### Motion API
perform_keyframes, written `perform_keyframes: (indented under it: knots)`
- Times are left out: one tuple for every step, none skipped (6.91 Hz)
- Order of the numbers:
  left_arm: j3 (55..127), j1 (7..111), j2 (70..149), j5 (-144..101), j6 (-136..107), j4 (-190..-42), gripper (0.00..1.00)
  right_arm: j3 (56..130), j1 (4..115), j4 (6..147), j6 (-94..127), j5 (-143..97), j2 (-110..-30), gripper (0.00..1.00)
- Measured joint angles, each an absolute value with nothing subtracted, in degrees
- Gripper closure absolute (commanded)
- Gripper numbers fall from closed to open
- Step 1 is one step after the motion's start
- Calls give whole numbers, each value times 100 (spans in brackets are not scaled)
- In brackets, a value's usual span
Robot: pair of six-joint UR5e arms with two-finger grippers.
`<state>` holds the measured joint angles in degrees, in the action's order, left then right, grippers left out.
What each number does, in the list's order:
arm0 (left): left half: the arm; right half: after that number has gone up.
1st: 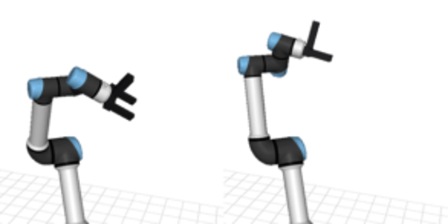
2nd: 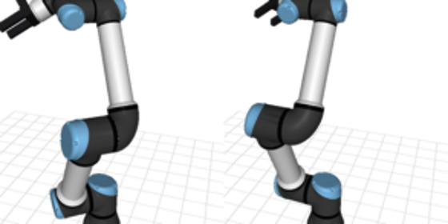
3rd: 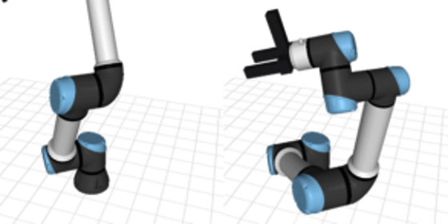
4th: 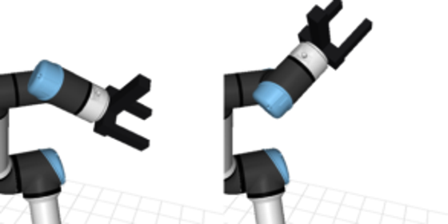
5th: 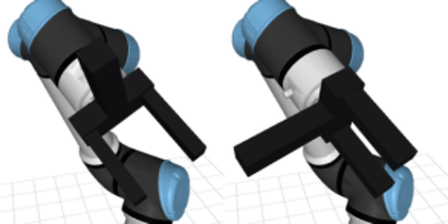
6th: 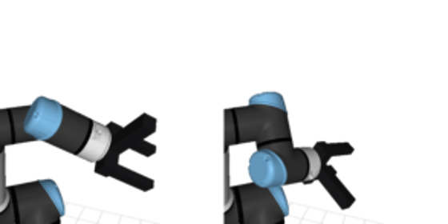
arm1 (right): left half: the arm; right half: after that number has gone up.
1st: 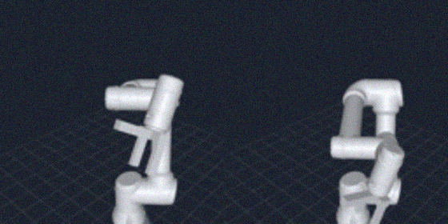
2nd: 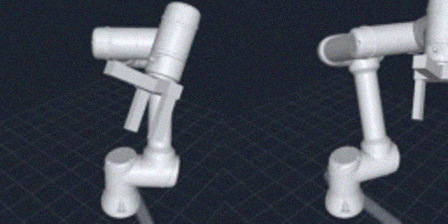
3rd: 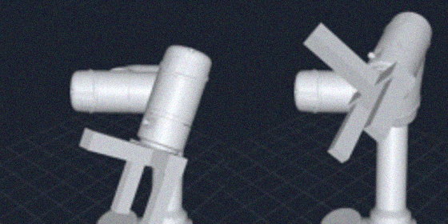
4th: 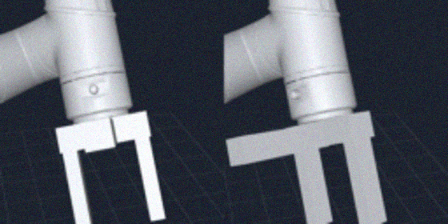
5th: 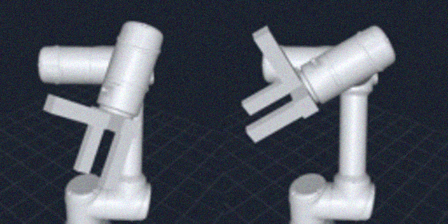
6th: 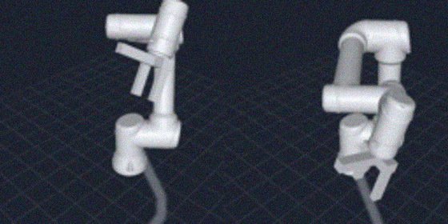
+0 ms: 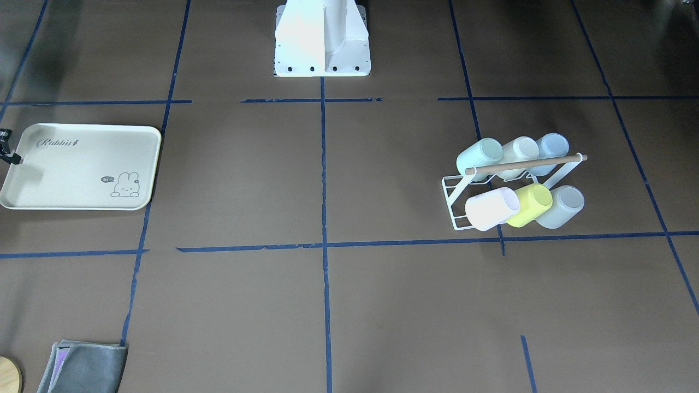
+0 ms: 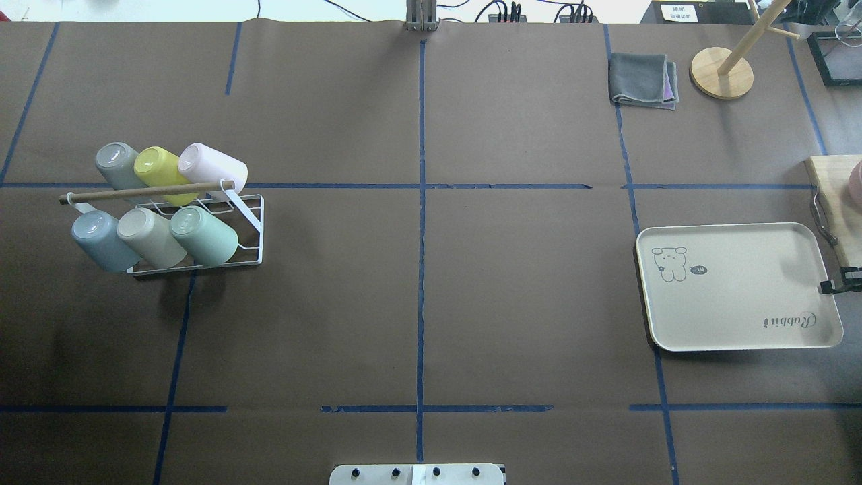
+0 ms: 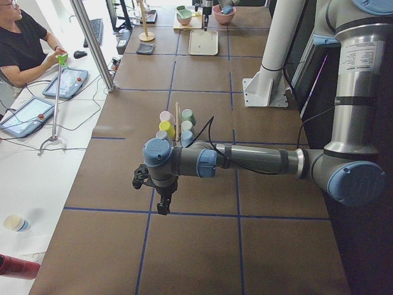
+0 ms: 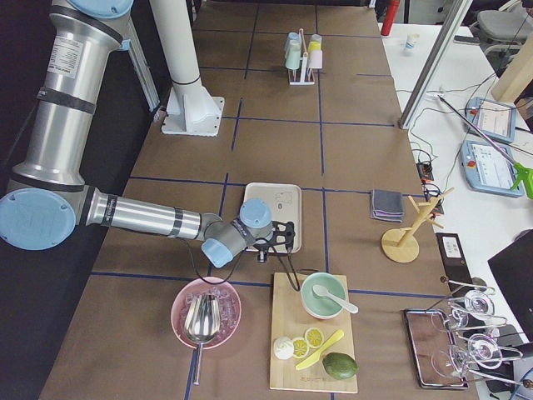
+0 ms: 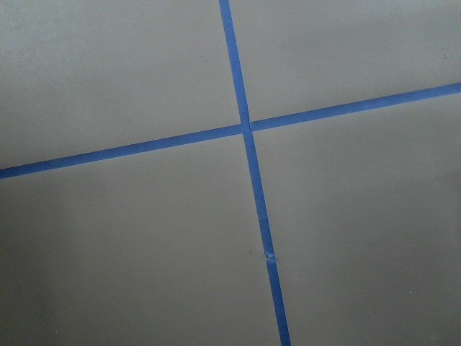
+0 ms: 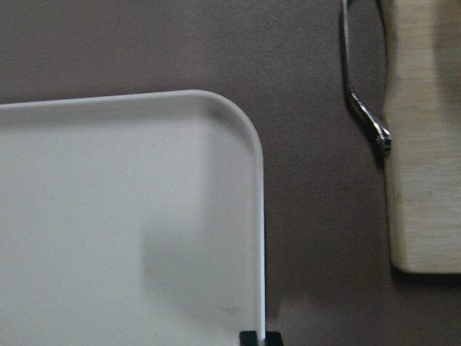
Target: Pick up and place green cup on tray
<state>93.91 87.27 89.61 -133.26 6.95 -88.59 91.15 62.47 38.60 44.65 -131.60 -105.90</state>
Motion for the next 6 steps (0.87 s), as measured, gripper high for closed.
perform_keyframes:
  knots:
    - [9390, 8728, 8964, -13328, 695, -8859, 0, 9303, 6358, 3857, 4465, -13358, -10595, 100]
    - [9388, 8728, 8965, -13326, 694, -8857, 0, 9488, 6479, 3855, 4517, -13587, -10586, 100]
    - [9387, 8727, 8965, -13325, 694, -8855, 0, 9695, 6555, 3856, 4722, -13769, -10546, 100]
    - [9387, 8728, 8965, -13324, 694, -8855, 0, 9943, 6591, 3863, 5114, -13885, -10450, 100]
    - [9381, 8727, 8965, -13326, 692, -8853, 0, 10143, 6581, 3884, 5639, -13937, -10243, 100]
    - [9362, 8728, 8965, -13330, 691, -8852, 0, 10240, 6452, 3911, 6322, -13915, -9889, 100]
